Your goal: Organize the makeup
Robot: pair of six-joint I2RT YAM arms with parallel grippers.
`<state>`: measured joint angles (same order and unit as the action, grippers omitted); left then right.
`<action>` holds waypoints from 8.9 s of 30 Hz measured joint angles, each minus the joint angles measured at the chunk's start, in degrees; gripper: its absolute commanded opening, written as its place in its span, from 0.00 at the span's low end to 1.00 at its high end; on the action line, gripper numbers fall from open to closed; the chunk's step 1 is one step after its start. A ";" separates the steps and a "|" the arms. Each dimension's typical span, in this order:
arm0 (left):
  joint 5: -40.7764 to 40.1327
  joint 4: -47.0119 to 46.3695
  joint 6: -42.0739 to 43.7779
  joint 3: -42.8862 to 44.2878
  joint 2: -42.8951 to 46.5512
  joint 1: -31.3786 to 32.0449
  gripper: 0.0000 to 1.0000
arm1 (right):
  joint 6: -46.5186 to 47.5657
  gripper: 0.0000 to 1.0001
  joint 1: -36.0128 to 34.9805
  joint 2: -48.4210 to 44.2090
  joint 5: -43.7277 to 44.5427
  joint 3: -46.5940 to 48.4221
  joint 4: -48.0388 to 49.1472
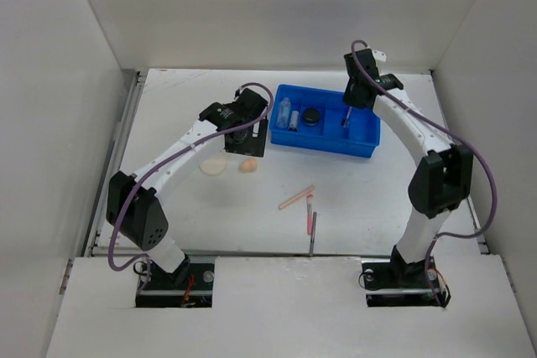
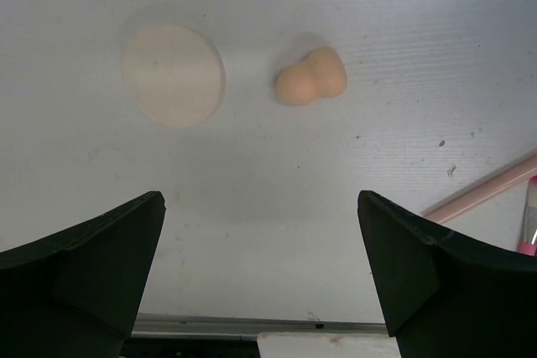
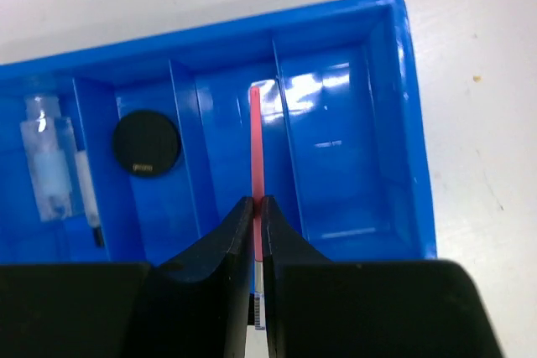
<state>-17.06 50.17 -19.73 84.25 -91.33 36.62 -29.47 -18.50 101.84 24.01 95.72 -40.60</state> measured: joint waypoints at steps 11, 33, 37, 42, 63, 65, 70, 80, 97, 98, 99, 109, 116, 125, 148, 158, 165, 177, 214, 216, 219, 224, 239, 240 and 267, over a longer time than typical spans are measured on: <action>-0.81 1.57 0.13 0.31 0.00 0.00 0.99 | 3.26 0.73 2.14 17.22 -2.60 13.09 0.13; -2.64 1.49 -1.64 -1.99 9.60 0.00 0.99 | -15.43 0.68 -25.88 -20.39 -11.87 -33.16 2.60; -2.29 1.60 -1.77 -4.33 10.88 0.00 0.99 | -15.80 0.66 -29.27 -20.44 -13.35 -37.86 2.45; -1.73 1.64 -1.79 -5.53 11.26 0.00 0.99 | -16.24 0.55 -35.65 -16.85 -15.02 -40.50 3.96; -0.61 1.51 -1.81 -5.53 10.88 0.00 0.99 | -21.81 0.47 -38.71 -12.33 -10.80 -43.08 6.12; -0.35 1.49 -1.79 -5.53 10.49 0.00 0.99 | -21.97 0.47 -38.71 -12.33 -10.27 -43.21 6.12; 0.07 1.44 -1.79 -5.53 9.38 0.00 0.99 | -22.10 0.47 -38.71 -12.35 -9.25 -43.30 6.08; 0.55 1.36 -1.77 -5.53 8.68 0.00 0.99 | -22.58 0.42 -38.71 -10.27 -8.57 -43.63 6.80; 0.15 1.29 -1.16 -5.49 8.68 0.00 0.99 | -23.21 0.15 -39.32 -12.92 -2.21 -35.45 -1.25; 0.22 1.29 -1.07 -5.49 8.68 0.00 0.99 | -22.91 0.15 -39.04 -14.05 -0.83 -33.09 -2.29; 0.33 1.29 -1.01 -5.49 8.68 0.00 0.99 | -22.45 0.15 -38.69 -15.13 0.33 -30.58 -3.08; 0.48 1.20 -0.70 -5.49 8.68 0.00 0.99 | -8.87 0.15 -15.87 -13.00 3.61 -12.76 -0.11; 0.46 1.09 -0.68 -5.49 8.68 0.00 0.99 | -2.51 0.15 -4.79 3.96 1.55 2.08 2.05; 0.31 1.18 -0.68 -5.46 8.68 0.00 0.99 | 0.00 0.59 0.61 17.84 -0.17 12.66 1.16; -0.15 1.66 -0.70 -5.46 8.68 0.00 0.99 | -14.14 0.72 -29.62 -33.24 -9.75 -41.75 -1.53; -0.11 1.51 -0.72 -6.01 10.03 0.00 0.99 | -30.45 0.70 -45.51 -26.62 -12.63 -53.27 0.20; -0.11 1.51 -0.72 -6.56 10.97 0.00 0.99 | -32.52 0.54 -46.58 -18.91 -12.20 -51.71 4.68; -0.11 1.51 -0.72 -6.67 10.88 0.00 0.99 | -31.82 0.11 -45.77 -15.23 -9.01 -48.85 5.88; 0.07 2.43 1.81 -5.77 9.27 0.00 0.99 | 3.78 0.65 3.17 18.25 -4.81 12.52 1.16; 0.07 2.45 1.86 -5.77 9.29 0.00 0.99 | 4.13 0.66 3.17 18.18 -5.09 13.79 0.68; -0.04 2.45 1.88 -5.77 9.29 0.00 0.99 | 4.20 0.66 2.99 16.28 -5.51 12.96 0.92; -1.03 2.89 1.84 -5.77 9.44 0.00 0.99 | 0.66 0.66 -0.31 0.63 -7.26 -4.68 2.19; -1.49 2.86 1.36 -6.14 13.42 0.00 0.99 | -22.71 0.69 -25.70 -11.98 -15.67 -31.91 3.85; -1.55 2.89 1.36 -6.27 13.60 0.00 0.99 | -24.92 0.69 -25.51 -10.14 -16.48 -31.34 3.82; -3.67 3.65 1.25 -11.10 18.01 0.00 0.99 | -45.77 0.08 -26.51 7.93 -12.17 -20.83 0.20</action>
<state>-20.73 53.82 -18.48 73.14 -73.32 36.62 -75.24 -45.01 109.78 11.84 74.89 -40.40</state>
